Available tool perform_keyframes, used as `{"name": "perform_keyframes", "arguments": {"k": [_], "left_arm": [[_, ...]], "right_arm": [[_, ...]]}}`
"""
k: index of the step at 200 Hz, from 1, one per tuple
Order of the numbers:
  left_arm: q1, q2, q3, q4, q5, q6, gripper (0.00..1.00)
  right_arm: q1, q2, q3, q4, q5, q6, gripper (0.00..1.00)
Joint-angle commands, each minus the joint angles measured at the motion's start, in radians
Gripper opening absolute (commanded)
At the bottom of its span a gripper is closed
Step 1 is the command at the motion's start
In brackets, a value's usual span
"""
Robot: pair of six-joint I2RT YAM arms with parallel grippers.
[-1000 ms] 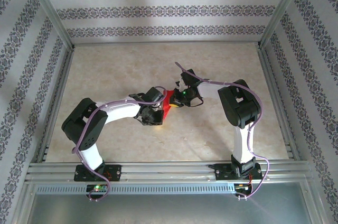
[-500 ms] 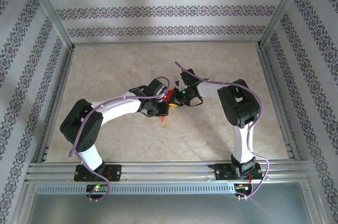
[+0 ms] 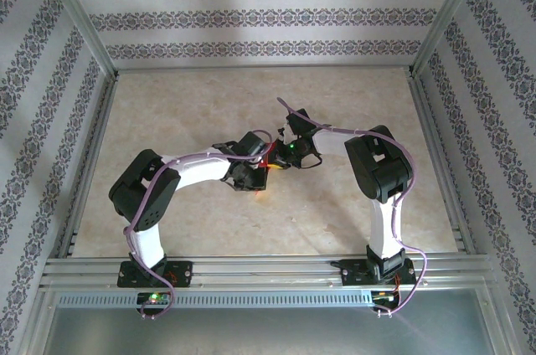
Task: Fold a paper plane with a square sheet of paper (pick it up from the middle)
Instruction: Fold the wing for the fifth time at the center of the table.
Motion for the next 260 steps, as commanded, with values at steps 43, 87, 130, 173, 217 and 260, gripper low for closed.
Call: {"name": "perform_keyframes", "arguments": {"k": [43,87,130,173,217,260], "left_arm": [[0.023,-0.036,-0.182,0.141,0.068,-0.044,0.04],[0.023,-0.123,-0.258,0.129,0.097,-0.052,0.04],[0.048,-0.236,-0.259,0.193,0.171,-0.042,0.04],[0.108,-0.149,-0.186,0.397,0.184,-0.107,0.04],[0.108,-0.053,-0.124,0.352,0.168,-0.103,0.01],[0.107,-0.040,-0.148,0.316,0.151,-0.103,0.00]], "right_arm": [[0.008,0.144,-0.079,-0.143,0.265,-0.014,0.08],[0.008,0.142,-0.082,-0.143,0.269,-0.012,0.08],[0.009,0.144,-0.084,-0.142,0.267,-0.014,0.08],[0.010,0.147,-0.082,-0.142,0.265,-0.015,0.08],[0.010,0.144,-0.082,-0.141,0.263,-0.015,0.08],[0.010,0.141,-0.077,-0.142,0.252,-0.012,0.08]]}}
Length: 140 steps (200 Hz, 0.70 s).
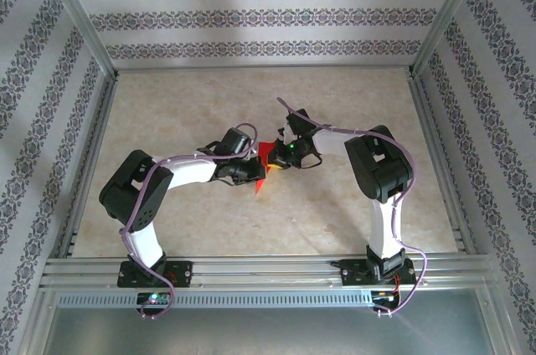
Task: Fold a paper plane with a square sheet of paper (pick it up from the middle)
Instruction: Fold the wing for the fifth time at the center of the table.
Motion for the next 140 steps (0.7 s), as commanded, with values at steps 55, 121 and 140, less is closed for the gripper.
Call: {"name": "perform_keyframes", "arguments": {"k": [55,121,140], "left_arm": [[0.003,0.034,-0.043,-0.050,-0.045,-0.029,0.00],[0.002,0.045,-0.067,-0.076,-0.060,-0.026,0.00],[0.002,0.046,-0.062,-0.088,-0.061,-0.020,0.00]], "right_arm": [[0.006,0.073,-0.074,-0.111,0.212,0.001,0.09],[-0.036,-0.115,0.007,-0.026,0.108,-0.062,0.12],[-0.059,-0.180,-0.002,0.015,0.065,-0.092,0.14]]}}
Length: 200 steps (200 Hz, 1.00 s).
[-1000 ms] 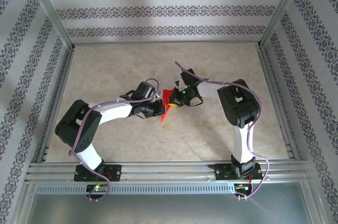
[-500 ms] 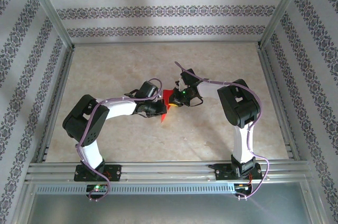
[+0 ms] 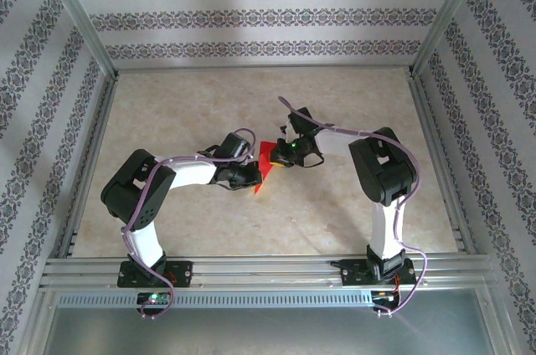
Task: Fold a paper plane with a square sheet of paper (pick it up from the middle)
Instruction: Fold the wing for the fifth time at the center of the table.
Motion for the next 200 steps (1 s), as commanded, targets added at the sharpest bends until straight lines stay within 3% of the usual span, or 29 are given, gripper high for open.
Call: {"name": "perform_keyframes", "arguments": {"k": [1,68,138,200], "left_arm": [[0.002,0.029,-0.026,-0.076,-0.031,-0.001,0.00],[0.001,0.038,-0.012,-0.089,-0.027,0.015,0.00],[-0.001,0.033,-0.020,-0.083,-0.031,0.015,0.00],[-0.004,0.033,-0.027,-0.079,-0.036,0.015,0.00]], "right_arm": [[-0.041,-0.107,0.004,0.024,0.012,-0.066,0.14],[0.084,-0.159,-0.095,0.085,0.039,-0.063,0.06],[0.119,-0.096,-0.105,0.047,0.098,-0.027,0.00],[0.135,-0.052,-0.095,0.069,0.035,-0.023,0.00]]}}
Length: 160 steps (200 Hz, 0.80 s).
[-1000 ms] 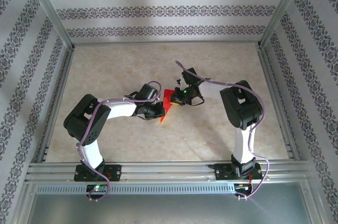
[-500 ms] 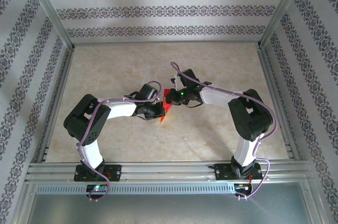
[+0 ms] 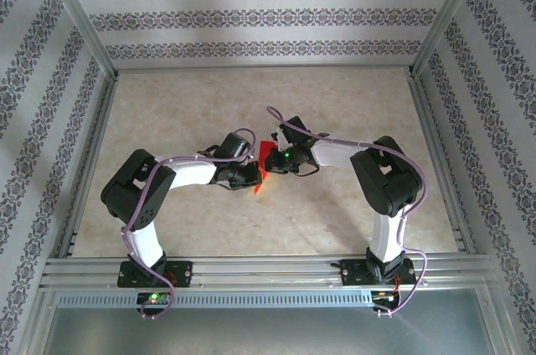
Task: Fold a paper plane with a square sheet of paper (pick it up from the middle)
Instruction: Fold the wing for the fifth time at the center of the table.
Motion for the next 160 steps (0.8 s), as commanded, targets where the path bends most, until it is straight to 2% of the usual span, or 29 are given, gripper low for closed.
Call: {"name": "perform_keyframes", "arguments": {"k": [1,83,115,160], "left_arm": [[-0.005,0.033,-0.027,-0.078,-0.036,0.014,0.00],[-0.005,0.033,-0.032,-0.087,-0.043,0.013,0.00],[-0.006,0.028,-0.044,-0.124,-0.048,0.020,0.00],[-0.007,0.027,-0.063,-0.157,-0.051,0.034,0.00]], "right_arm": [[0.014,0.026,0.004,0.002,-0.032,0.012,0.00],[0.012,0.078,0.016,-0.013,-0.043,0.012,0.00],[-0.043,0.093,0.030,-0.022,0.006,0.008,0.00],[-0.121,0.149,0.108,-0.054,0.007,-0.043,0.00]]}}
